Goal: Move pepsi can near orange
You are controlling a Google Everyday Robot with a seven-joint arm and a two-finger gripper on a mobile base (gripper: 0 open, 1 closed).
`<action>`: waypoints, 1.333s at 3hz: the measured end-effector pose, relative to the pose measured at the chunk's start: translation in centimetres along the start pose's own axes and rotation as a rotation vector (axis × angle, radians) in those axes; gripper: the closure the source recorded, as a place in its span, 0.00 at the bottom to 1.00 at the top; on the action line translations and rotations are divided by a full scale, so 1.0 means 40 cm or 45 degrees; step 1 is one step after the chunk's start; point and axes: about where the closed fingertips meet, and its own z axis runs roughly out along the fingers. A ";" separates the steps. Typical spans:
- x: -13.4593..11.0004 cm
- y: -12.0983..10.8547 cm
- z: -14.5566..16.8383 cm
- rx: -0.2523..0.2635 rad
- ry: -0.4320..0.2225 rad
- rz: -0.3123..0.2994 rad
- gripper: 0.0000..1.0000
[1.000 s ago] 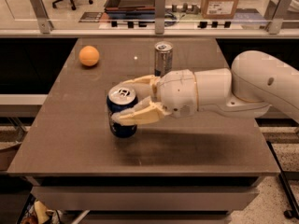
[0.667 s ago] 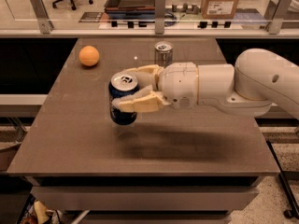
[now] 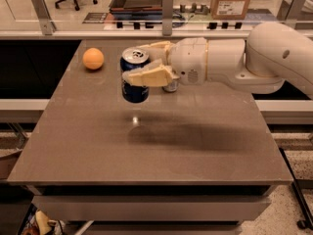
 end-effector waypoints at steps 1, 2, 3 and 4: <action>-0.028 -0.084 0.019 0.014 0.057 0.019 1.00; -0.054 -0.154 0.057 0.001 0.102 0.028 1.00; -0.072 -0.213 0.099 -0.036 0.104 0.018 1.00; -0.073 -0.269 0.134 -0.101 0.071 -0.001 1.00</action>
Offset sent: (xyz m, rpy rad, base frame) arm 0.1013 0.0233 0.0420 -0.1134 0.0569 -0.0164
